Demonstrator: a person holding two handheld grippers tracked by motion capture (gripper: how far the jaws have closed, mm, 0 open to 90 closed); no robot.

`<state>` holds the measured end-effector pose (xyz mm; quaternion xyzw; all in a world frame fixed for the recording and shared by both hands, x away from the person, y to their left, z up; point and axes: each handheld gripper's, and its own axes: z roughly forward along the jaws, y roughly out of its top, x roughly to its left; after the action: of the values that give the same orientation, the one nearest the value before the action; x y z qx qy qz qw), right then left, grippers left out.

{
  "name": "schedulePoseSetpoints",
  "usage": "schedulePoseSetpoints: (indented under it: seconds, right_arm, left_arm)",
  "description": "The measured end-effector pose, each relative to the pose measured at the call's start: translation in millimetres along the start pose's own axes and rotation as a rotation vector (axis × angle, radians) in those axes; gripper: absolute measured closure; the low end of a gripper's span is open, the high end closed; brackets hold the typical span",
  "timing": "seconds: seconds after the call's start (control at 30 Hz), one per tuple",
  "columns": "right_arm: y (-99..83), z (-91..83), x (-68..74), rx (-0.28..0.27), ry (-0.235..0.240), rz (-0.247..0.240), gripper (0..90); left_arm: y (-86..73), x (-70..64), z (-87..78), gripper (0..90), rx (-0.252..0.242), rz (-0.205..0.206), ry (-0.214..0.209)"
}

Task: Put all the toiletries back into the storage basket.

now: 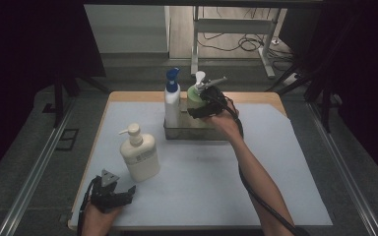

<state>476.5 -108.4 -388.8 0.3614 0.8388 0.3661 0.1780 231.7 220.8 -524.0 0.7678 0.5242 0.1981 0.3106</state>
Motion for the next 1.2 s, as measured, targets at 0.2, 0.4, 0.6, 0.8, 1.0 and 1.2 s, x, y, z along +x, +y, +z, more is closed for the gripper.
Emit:
schedulePoseSetpoints:
  seconds: [0.2,0.4,0.6,0.8,1.0,1.2]
  right_arm:
    - [-6.9,8.6,-1.1,0.029,0.011,0.007,12.8]
    - [-10.3,13.8,-2.0,0.049,0.015,0.011,12.8]
    - [-13.3,18.4,-3.3,0.062,0.020,0.019,12.8]
    - [-13.3,19.1,-6.6,0.067,0.033,0.031,12.1]
    - [-15.4,19.6,-8.3,0.049,0.045,0.034,11.5]
    - [-19.4,20.0,-10.1,0.013,0.058,0.032,11.1]
  left_arm:
    - [0.0,0.0,0.1,14.6,-0.001,0.000,-0.001]
    - [0.0,0.0,0.1,14.6,-0.001,0.000,0.000]
    - [0.0,0.0,0.0,14.6,0.000,0.000,0.000]
    - [-0.1,-0.1,0.0,14.6,-0.001,0.000,0.000]
    - [0.0,0.0,0.0,14.6,0.000,0.000,0.000]
    - [-0.1,-0.1,0.0,14.6,0.000,0.000,0.000]
